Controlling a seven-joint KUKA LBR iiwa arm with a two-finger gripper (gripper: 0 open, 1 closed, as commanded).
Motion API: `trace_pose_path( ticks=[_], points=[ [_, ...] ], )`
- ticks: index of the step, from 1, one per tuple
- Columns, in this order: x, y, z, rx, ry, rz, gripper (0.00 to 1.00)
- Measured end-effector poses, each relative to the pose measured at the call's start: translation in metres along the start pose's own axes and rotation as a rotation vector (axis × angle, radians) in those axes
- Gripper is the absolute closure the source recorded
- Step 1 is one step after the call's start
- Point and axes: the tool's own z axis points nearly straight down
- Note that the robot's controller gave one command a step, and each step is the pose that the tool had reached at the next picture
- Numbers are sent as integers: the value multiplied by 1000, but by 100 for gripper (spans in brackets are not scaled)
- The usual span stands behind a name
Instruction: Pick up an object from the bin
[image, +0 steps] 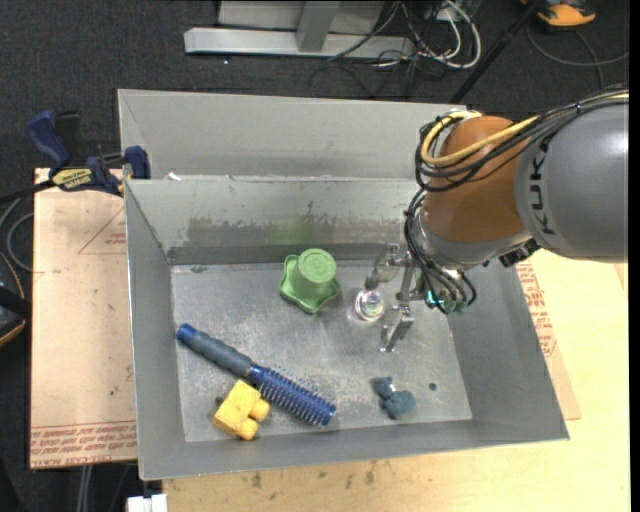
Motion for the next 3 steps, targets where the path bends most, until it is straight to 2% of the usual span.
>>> trace_pose_path(
  ticks=[1, 3],
  points=[
    [-33, -23, 73, -1, -13, -44, 0],
    [-36, -22, 68, 0, -12, -44, 0]
  ],
)
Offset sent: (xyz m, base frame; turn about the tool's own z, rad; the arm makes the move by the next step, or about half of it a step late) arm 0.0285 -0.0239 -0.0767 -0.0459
